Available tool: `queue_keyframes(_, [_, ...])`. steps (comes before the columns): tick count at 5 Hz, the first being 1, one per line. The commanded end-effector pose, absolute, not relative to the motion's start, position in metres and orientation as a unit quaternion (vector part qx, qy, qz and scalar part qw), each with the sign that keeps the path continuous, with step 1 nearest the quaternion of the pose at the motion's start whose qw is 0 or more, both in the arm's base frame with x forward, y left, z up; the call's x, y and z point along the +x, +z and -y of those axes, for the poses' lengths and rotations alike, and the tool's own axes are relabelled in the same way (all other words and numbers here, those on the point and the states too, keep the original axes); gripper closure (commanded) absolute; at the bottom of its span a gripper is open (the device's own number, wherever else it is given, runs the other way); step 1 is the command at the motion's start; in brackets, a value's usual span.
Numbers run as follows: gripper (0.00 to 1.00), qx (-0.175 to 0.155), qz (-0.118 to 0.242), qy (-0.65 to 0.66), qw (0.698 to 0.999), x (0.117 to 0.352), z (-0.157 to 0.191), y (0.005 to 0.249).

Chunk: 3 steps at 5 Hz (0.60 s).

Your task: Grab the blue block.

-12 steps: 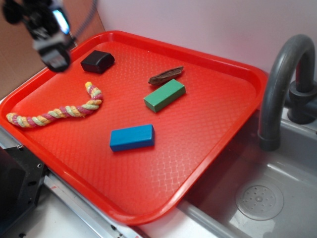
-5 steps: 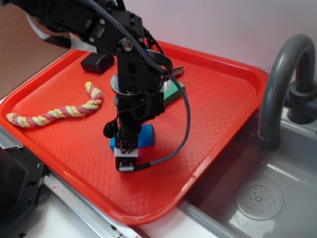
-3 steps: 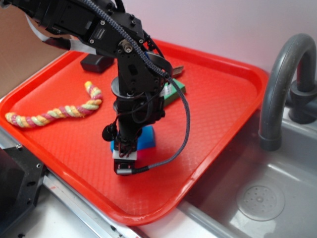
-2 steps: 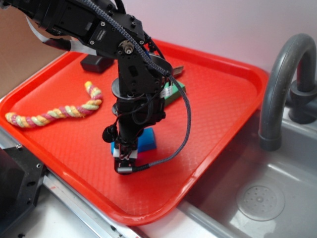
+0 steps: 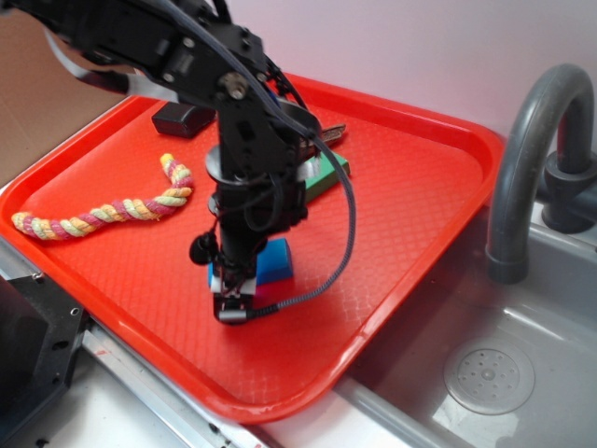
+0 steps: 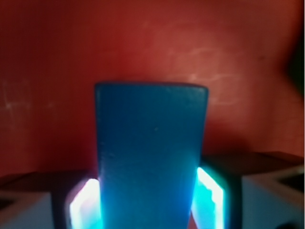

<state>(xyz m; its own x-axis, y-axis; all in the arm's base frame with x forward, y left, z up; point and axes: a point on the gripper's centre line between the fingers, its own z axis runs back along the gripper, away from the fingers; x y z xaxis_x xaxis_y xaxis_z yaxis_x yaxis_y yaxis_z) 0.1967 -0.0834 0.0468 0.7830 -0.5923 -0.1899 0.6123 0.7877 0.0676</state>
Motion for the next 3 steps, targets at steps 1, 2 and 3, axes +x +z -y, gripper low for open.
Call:
queue_keyframes(1, [1.0,0.031,0.028,-0.146,0.988,0.219,0.042,0.158])
queue_keyframes(2, [1.0,0.014,0.062,-0.095,0.993,0.215,0.024,0.192])
queue_keyframes(3, [1.0,0.009,0.105,-0.02,0.994,0.203,0.005,0.217])
